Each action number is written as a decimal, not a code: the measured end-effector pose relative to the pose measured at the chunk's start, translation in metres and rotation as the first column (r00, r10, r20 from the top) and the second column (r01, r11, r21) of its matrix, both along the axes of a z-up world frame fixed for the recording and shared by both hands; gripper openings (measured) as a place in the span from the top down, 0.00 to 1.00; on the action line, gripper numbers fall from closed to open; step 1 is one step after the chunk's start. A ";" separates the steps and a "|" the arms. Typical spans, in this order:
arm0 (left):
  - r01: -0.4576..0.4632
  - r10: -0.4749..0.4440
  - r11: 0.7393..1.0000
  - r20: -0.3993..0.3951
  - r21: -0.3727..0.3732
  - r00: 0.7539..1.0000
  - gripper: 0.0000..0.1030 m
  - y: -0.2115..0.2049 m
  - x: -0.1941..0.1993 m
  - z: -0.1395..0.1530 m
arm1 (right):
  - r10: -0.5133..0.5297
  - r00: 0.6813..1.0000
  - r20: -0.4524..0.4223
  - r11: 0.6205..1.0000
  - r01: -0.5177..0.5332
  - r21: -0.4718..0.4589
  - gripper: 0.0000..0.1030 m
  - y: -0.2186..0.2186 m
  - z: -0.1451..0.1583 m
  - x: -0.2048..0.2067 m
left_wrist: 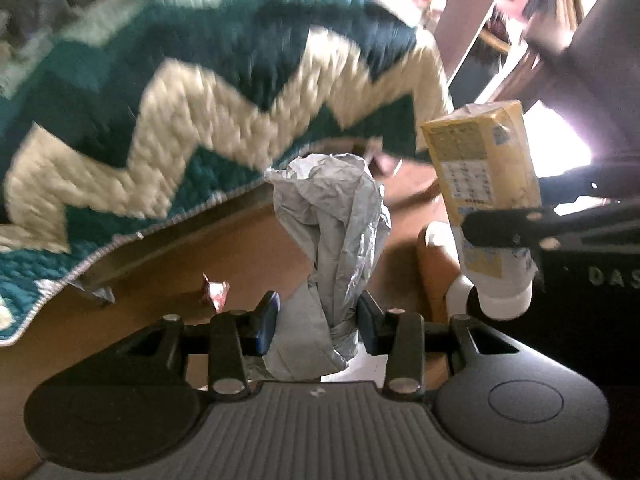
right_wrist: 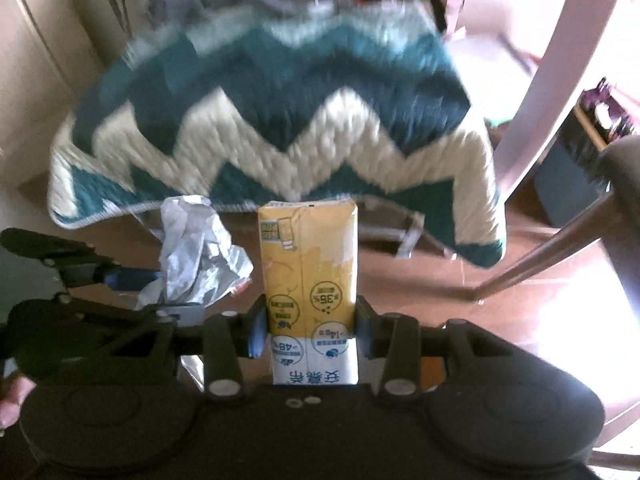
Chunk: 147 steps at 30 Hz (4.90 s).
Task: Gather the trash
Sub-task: 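Lift and carry the grey bag and juice carton with both tools to the bin, then lower the grey bag and juice carton into the teal bin and open both tools, then swing both tools back down toward the trash on the floor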
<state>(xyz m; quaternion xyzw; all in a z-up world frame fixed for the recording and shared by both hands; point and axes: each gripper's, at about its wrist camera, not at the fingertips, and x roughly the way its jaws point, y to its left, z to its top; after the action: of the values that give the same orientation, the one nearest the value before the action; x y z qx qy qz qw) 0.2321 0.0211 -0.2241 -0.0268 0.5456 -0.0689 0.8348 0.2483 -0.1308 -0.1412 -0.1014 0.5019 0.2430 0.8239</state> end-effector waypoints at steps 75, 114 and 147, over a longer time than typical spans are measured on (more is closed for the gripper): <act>0.331 -0.333 0.942 0.302 0.060 0.893 0.59 -0.439 0.195 0.294 | -0.480 0.783 0.396 0.875 0.456 0.161 0.57 -0.380 0.240 0.075; 0.225 -0.207 0.974 0.466 0.019 0.860 0.22 -0.273 0.049 0.369 | -0.320 0.821 0.473 0.945 0.244 0.218 0.46 -0.282 0.301 -0.031; -0.115 0.127 0.992 0.280 -0.058 0.952 0.01 0.053 -0.029 0.156 | 0.042 0.997 0.058 0.971 -0.054 0.234 0.43 -0.016 0.091 -0.036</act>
<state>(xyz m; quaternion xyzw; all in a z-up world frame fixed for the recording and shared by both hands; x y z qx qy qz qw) 0.2032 0.0746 -0.0681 -0.0670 0.4162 -0.0320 0.9062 0.2122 -0.1470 -0.0505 -0.0217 0.4451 0.3179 0.8369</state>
